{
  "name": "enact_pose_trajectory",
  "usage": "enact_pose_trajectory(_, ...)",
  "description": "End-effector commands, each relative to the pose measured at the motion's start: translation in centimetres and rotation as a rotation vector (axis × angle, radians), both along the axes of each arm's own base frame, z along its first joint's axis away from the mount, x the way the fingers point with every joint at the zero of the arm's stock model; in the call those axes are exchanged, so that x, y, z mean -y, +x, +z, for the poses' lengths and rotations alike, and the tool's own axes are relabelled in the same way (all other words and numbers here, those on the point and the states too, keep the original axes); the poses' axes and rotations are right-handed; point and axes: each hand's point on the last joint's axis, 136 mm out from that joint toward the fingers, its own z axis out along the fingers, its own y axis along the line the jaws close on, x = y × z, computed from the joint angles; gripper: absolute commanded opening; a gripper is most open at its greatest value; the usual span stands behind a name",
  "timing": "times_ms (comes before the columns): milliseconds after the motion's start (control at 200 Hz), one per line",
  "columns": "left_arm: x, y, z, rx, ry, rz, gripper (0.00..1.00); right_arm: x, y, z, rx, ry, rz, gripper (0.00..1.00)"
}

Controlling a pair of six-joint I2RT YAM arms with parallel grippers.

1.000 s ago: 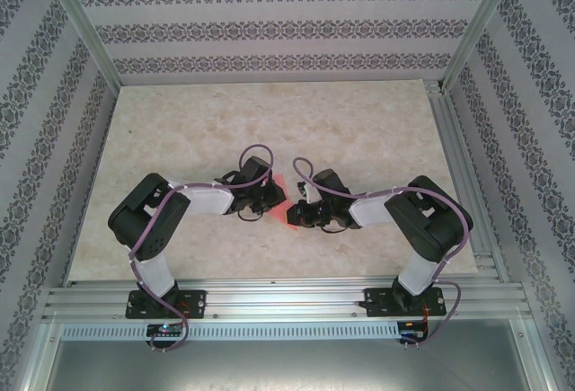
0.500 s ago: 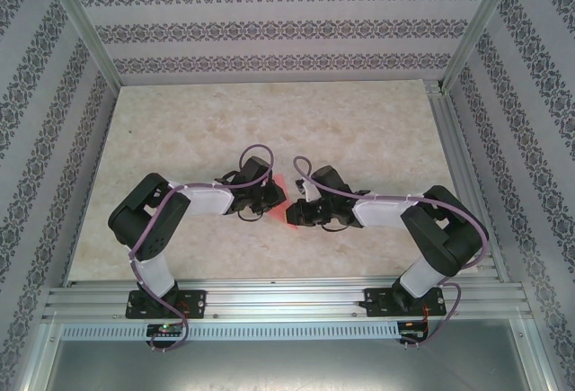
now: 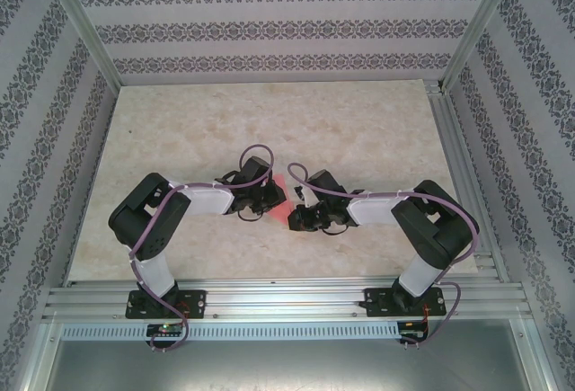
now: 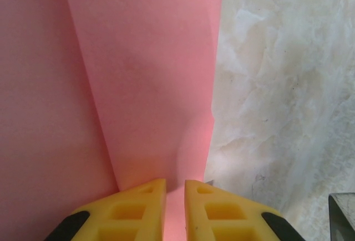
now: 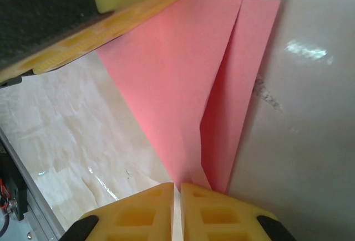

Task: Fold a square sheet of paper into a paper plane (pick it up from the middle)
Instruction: Fourth fold the wing at the center of the table.

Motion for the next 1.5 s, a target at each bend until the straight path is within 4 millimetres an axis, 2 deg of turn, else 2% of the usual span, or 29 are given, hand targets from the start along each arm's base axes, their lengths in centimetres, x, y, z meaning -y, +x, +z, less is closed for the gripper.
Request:
enact_pose_trajectory(0,0.3,-0.5,-0.8,-0.017,0.027,-0.035,0.19,1.4,-0.2,-1.7,-0.03,-0.089,-0.022,0.13)
enact_pose_trajectory(95,0.3,-0.5,-0.7,-0.019,0.025,-0.038,0.18,1.1,0.0,-0.4,-0.021,-0.071,-0.012,0.13)
enact_pose_trajectory(240,0.3,-0.5,-0.7,-0.018,0.028,-0.04,0.18,0.5,0.9,3.1,0.05,-0.045,-0.01,0.14)
enact_pose_trajectory(375,0.3,-0.5,-0.6,-0.016,0.025,-0.039,0.18,0.2,1.3,4.3,0.084,-0.044,0.0,0.13)
enact_pose_trajectory(624,0.3,-0.6,-0.6,-0.018,0.027,-0.041,0.18,-0.4,1.3,2.7,0.058,-0.08,0.029,0.13)
enact_pose_trajectory(899,0.3,-0.6,-0.7,-0.02,0.028,-0.045,0.18,2.1,0.4,-2.3,-0.027,-0.222,0.007,0.13)
enact_pose_trajectory(1024,0.3,-0.7,-0.8,-0.022,0.028,-0.047,0.18,2.3,-0.4,-3.5,-0.077,-0.208,-0.01,0.12)
enact_pose_trajectory(1124,0.3,-0.7,-0.8,-0.021,0.028,-0.047,0.18,3.0,-0.5,-3.7,-0.096,-0.215,-0.039,0.12)
enact_pose_trajectory(1224,0.3,-0.7,-0.9,-0.021,0.03,-0.049,0.18,2.9,0.0,-2.2,-0.067,-0.19,-0.044,0.12)
enact_pose_trajectory(1419,0.3,-0.7,-0.8,-0.021,0.029,-0.05,0.18,0.0,1.5,3.5,0.015,-0.048,-0.011,0.13)
enact_pose_trajectory(1494,0.4,-0.6,-0.8,-0.02,0.027,-0.051,0.18,-0.6,1.7,4.0,0.024,-0.031,-0.003,0.13)
